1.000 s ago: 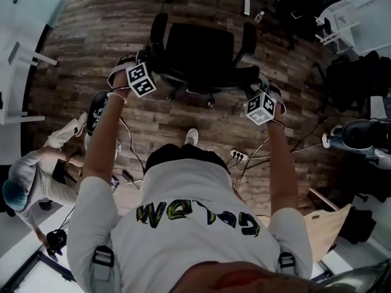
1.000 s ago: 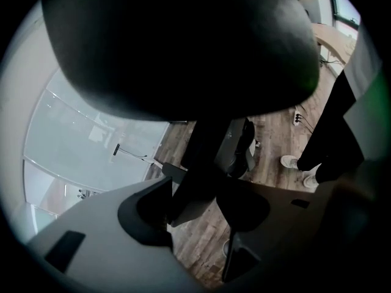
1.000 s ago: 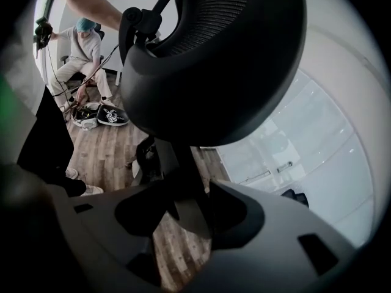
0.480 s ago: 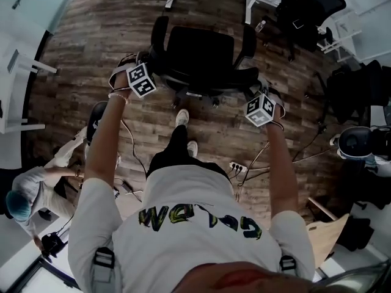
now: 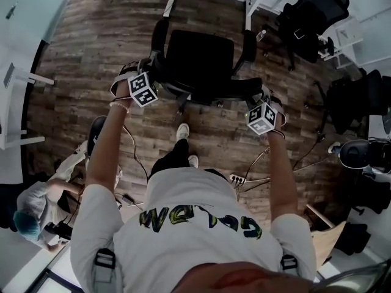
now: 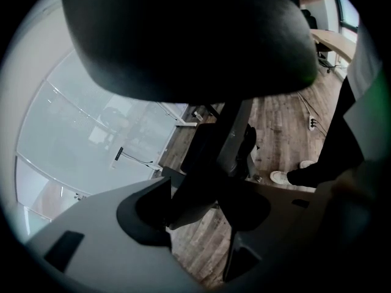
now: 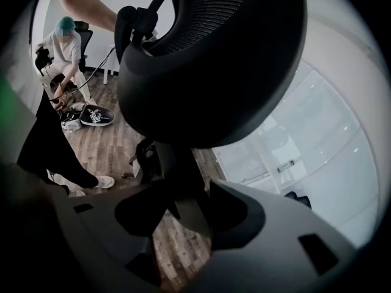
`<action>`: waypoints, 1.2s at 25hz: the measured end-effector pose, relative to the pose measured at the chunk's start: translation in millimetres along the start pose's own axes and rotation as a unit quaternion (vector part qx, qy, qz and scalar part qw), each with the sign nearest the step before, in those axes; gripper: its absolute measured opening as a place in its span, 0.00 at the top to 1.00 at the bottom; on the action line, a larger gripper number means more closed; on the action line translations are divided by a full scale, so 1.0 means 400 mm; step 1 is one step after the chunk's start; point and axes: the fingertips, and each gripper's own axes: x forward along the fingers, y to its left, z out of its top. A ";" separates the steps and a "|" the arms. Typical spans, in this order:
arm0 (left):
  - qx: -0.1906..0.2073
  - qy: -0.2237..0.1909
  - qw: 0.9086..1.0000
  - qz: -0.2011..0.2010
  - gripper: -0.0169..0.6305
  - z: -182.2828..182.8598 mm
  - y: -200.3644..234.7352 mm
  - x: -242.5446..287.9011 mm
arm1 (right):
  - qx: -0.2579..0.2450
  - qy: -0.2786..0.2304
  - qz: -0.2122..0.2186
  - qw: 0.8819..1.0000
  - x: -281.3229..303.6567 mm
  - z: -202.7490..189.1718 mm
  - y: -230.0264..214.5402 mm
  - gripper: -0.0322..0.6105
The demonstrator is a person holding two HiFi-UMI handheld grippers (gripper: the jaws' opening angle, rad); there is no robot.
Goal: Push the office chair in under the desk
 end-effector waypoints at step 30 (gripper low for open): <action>0.019 0.000 1.000 -0.013 0.60 0.138 0.474 0.421 | 0.034 0.008 -0.017 0.999 0.414 0.068 -0.465 0.60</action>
